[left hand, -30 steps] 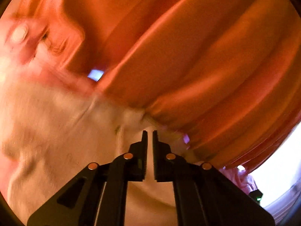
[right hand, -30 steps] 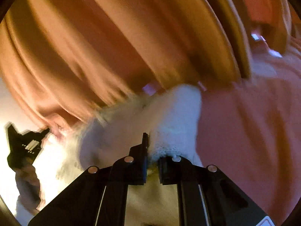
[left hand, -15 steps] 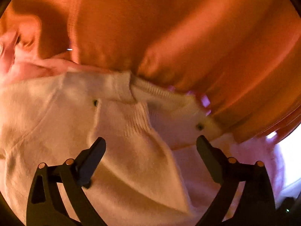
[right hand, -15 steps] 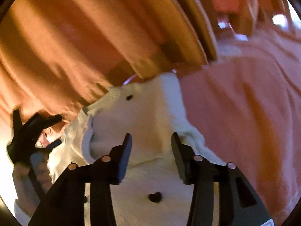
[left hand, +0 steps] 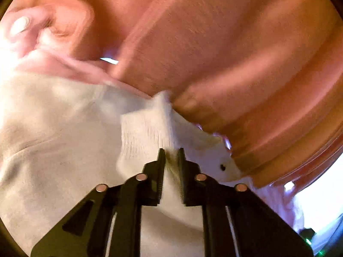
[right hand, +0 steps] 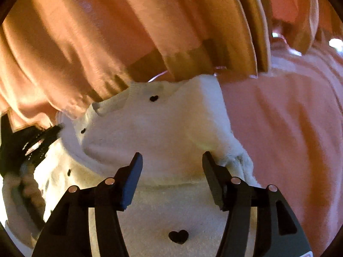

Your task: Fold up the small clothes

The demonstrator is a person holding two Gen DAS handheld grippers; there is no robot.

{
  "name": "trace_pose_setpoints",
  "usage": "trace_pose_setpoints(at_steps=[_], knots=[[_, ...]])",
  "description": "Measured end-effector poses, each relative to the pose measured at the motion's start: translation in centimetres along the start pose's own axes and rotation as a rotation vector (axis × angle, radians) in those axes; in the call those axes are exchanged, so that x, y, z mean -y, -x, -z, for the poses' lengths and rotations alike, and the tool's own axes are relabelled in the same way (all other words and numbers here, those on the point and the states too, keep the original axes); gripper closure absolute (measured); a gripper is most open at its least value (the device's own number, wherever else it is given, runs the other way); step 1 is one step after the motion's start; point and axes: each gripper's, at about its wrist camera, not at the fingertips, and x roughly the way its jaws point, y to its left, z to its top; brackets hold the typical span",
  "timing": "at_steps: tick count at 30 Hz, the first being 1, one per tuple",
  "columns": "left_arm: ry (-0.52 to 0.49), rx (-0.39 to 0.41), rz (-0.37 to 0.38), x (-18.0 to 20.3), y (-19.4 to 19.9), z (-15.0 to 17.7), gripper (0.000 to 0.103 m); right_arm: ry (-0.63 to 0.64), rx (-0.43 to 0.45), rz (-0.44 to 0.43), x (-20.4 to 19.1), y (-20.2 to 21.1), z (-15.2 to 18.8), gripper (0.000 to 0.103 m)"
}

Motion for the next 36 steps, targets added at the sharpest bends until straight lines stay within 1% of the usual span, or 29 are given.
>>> trace_pose_setpoints(at_steps=[1,3,5,6,7,8,9,10,11,13,14,16,17,18,19,20,21,24,25,26,27,28,30,31,32,33,34,35,36], knots=[[0.046,-0.005,-0.003,-2.2,1.2,0.8,0.098,-0.017,-0.005,-0.005,0.2,-0.1,0.0,0.046],[0.098,-0.058,-0.021,-5.1,2.0,2.3,0.099,-0.019,-0.006,-0.003,0.2,-0.3,0.0,0.046],[0.114,-0.119,-0.057,-6.7,1.9,3.9,0.098,-0.012,-0.003,0.002,0.0,-0.3,-0.1,0.045],[0.117,-0.127,-0.068,-7.0,2.1,4.3,0.097,-0.011,-0.001,0.001,-0.1,-0.2,-0.1,0.045],[0.122,-0.129,-0.073,-6.9,2.3,4.5,0.089,-0.015,0.005,-0.001,-0.1,-0.1,-0.1,0.045],[0.134,-0.13,-0.07,-6.8,2.6,4.5,0.067,-0.019,0.011,-0.006,-0.1,0.1,-0.2,0.045],[0.146,-0.122,-0.067,-6.5,3.0,4.2,0.051,-0.022,0.017,-0.007,0.0,0.2,-0.3,0.044],[0.151,-0.109,-0.076,-6.5,3.9,4.0,0.024,-0.026,0.024,-0.005,0.1,0.3,-0.4,0.043],[0.158,-0.07,-0.084,-6.6,4.0,3.3,0.015,-0.029,0.026,-0.006,0.2,0.3,-0.5,0.043],[0.148,-0.01,-0.106,-6.5,3.7,1.9,0.011,-0.029,0.022,-0.007,0.2,0.2,-0.6,0.043],[0.145,-0.003,-0.114,-6.8,3.6,1.4,0.011,-0.027,0.023,-0.006,0.2,0.1,-0.6,0.043],[0.162,-0.046,-0.1,-7.2,1.7,0.4,0.013,-0.025,0.02,-0.008,0.2,0.0,-0.8,0.042],[0.188,-0.095,-0.048,-7.6,0.3,-0.1,0.032,-0.024,0.021,-0.007,0.1,0.0,-0.9,0.042],[0.201,-0.126,-0.001,-7.7,-0.6,-0.3,0.049,-0.023,0.023,-0.007,0.2,-0.1,-1.0,0.042],[0.194,-0.18,0.043,-7.4,-1.6,-0.5,0.077,-0.021,0.025,-0.007,0.3,-0.1,-1.2,0.042],[0.176,-0.2,0.063,-7.1,-2.0,-0.6,0.09,-0.021,0.03,-0.002,0.4,-0.1,-1.4,0.042],[0.145,-0.197,0.087,-6.3,-1.9,-0.8,0.09,-0.021,0.036,0.001,0.5,-0.1,-1.6,0.042],[0.002,-0.107,0.132,-3.3,0.3,-2.2,0.09,0.004,0.084,0.028,0.8,-0.1,-3.3,0.042],[-0.024,-0.08,0.149,-2.6,1.2,-2.6,0.09,0.031,0.107,0.054,0.8,-0.2,-4.1,0.042],[-0.049,-0.043,0.177,-1.8,2.2,-3.2,0.09,0.059,0.112,0.077,0.9,-0.5,-4.8,0.039],[-0.07,-0.014,0.201,-1.2,3.1,-3.7,0.09,0.075,0.107,0.089,1.1,-0.9,-5.3,0.037],[-0.083,0.004,0.209,-0.9,3.2,-4.3,0.09,0.094,0.087,0.103,1.4,-1.9,-5.9,0.035],[-0.115,0.025,0.193,-0.5,3.5,-4.7,0.09,0.092,0.017,0.121,2.2,-4.5,-6.9,0.034],[-0.126,0.017,0.18,-0.6,3.3,-4.7,0.09,0.09,-0.014,0.106,2.4,-5.4,-7.0,0.034],[-0.129,0.006,0.166,-0.9,3.3,-4.6,0.09,0.089,-0.055,0.082,2.5,-6.5,-7.1,0.04],[-0.132,-0.008,0.151,-1.2,2.9,-4.5,0.09,0.098,-0.098,0.059,2.4,-7.5,-7.1,0.05],[-0.134,-0.022,0.139,-1.4,2.6,-4.3,0.09,0.127,-0.119,0.059,2.0,-8.0,-7.1,0.072],[-0.137,-0.036,0.128,-1.6,2.2,-4.2,0.09,0.157,-0.107,0.065,1.7,-7.8,-7.2,0.088],[-0.146,-0.042,0.116,-1.6,1.8,-4.1,0.09,0.173,-0.088,0.051,1.6,-7.3,-7.4,0.089]])
